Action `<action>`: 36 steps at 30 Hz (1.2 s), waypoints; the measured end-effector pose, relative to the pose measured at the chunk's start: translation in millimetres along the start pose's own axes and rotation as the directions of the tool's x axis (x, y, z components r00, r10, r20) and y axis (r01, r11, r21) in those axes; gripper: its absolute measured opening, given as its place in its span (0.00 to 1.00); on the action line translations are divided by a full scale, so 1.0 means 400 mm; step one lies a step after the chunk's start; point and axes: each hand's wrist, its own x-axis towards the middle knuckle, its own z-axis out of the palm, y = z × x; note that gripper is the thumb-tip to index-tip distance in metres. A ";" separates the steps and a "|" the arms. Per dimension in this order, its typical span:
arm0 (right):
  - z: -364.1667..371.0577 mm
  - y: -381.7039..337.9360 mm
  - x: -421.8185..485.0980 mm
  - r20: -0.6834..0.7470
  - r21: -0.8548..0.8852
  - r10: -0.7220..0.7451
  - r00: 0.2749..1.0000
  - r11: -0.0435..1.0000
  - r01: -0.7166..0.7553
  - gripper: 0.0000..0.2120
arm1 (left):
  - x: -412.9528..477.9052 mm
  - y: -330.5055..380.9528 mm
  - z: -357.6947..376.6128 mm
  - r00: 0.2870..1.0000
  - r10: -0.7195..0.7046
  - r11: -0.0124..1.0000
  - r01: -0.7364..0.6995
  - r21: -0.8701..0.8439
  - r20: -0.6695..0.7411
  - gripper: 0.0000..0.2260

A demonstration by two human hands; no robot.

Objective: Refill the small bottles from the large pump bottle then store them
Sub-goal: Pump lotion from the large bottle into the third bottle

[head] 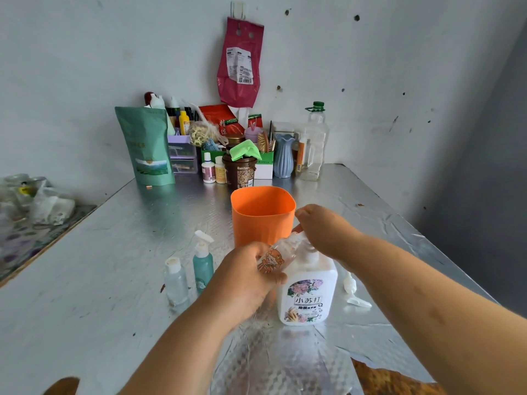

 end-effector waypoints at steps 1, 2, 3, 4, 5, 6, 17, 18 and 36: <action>-0.001 0.001 -0.003 -0.007 0.039 0.004 1.000 0.999 -0.004 0.17 | 0.000 0.002 0.000 1.000 -0.009 1.000 0.009 -0.013 0.003 0.21; -0.002 0.001 -0.009 -0.018 0.073 0.001 1.000 0.997 0.000 0.18 | -0.002 0.003 0.000 1.000 -0.021 0.999 0.022 -0.030 0.009 0.20; -0.002 0.002 -0.014 -0.034 0.104 -0.002 0.999 0.995 0.006 0.21 | -0.002 0.005 0.001 0.999 -0.028 0.998 0.029 -0.052 0.017 0.18; -0.002 0.002 -0.020 -0.055 0.132 -0.001 0.998 0.991 0.008 0.24 | -0.003 0.005 0.002 0.999 -0.034 0.996 0.036 -0.079 0.024 0.18; -0.003 0.001 -0.026 -0.079 0.162 0.008 0.997 0.987 0.005 0.26 | -0.005 0.005 0.003 0.999 -0.039 0.994 0.042 -0.105 0.032 0.18; -0.002 0.000 -0.029 -0.097 0.191 0.017 0.995 0.982 0.002 0.27 | -0.006 0.006 0.004 0.998 -0.045 0.991 0.050 -0.123 0.036 0.19; -0.014 -0.014 -0.041 -0.065 0.338 0.119 0.991 0.937 -0.090 0.29 | -0.012 -0.010 -0.004 0.995 -0.055 0.963 0.075 -0.260 0.082 0.22; -0.014 -0.016 -0.042 -0.069 0.331 0.112 0.991 0.940 -0.083 0.28 | -0.012 -0.012 -0.005 0.995 -0.059 0.958 0.081 -0.275 0.086 0.23; 0.009 0.016 -0.030 -0.233 0.660 0.086 0.969 0.746 0.093 0.30 | -0.024 -0.027 -0.029 0.981 -0.050 0.799 0.152 -0.582 0.187 0.15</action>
